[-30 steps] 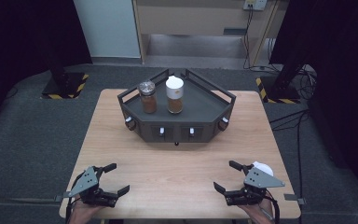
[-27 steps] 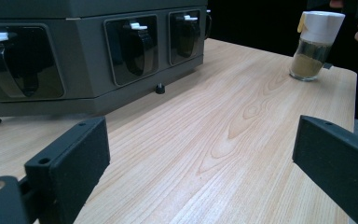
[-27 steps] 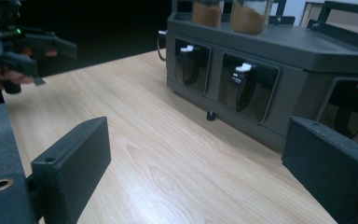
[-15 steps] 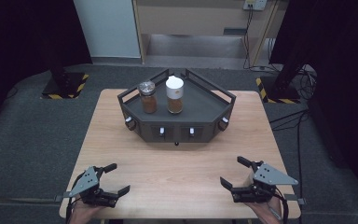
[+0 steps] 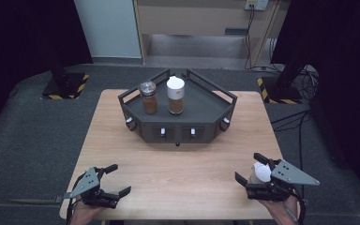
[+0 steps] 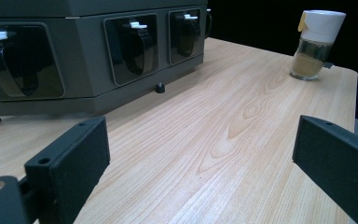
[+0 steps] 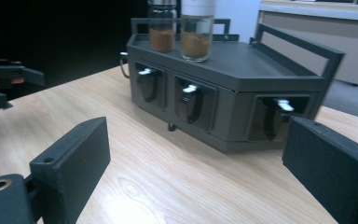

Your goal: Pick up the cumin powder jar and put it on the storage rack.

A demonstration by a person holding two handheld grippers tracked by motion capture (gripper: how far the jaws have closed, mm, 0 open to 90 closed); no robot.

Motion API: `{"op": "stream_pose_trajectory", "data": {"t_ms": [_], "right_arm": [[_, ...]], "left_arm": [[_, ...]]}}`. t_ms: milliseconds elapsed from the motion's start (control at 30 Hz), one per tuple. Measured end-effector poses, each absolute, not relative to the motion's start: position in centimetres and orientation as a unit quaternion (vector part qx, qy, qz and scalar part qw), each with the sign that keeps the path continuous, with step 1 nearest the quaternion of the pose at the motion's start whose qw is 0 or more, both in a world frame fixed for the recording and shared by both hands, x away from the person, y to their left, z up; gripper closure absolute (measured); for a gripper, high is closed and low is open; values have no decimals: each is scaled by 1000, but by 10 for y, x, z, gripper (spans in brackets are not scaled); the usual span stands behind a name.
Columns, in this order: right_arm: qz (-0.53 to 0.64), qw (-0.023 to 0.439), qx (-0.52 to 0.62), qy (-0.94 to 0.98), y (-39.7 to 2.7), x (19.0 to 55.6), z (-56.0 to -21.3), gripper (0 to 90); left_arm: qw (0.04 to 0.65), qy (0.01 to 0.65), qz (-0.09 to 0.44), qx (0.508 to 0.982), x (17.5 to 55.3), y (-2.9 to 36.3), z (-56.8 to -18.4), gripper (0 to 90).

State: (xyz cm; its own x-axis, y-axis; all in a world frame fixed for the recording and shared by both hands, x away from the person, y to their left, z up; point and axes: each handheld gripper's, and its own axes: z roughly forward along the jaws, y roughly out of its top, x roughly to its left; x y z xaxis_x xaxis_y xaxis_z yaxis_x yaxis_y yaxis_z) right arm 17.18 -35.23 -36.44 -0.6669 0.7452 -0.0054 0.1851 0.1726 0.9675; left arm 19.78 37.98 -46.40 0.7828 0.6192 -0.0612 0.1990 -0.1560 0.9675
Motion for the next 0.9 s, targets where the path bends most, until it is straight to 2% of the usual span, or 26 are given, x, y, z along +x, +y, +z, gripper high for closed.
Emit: {"op": "stream_pose_trajectory", "data": {"t_ms": [500, 900], "right_arm": [[542, 262, 363, 711, -374, 168, -366, 76], [524, 263, 398, 706, -384, 165, -380, 80]], "left_arm": [[587, 277, 179, 740, 198, 379, -464, 29], [586, 278, 179, 740, 198, 379, -464, 29]]}}
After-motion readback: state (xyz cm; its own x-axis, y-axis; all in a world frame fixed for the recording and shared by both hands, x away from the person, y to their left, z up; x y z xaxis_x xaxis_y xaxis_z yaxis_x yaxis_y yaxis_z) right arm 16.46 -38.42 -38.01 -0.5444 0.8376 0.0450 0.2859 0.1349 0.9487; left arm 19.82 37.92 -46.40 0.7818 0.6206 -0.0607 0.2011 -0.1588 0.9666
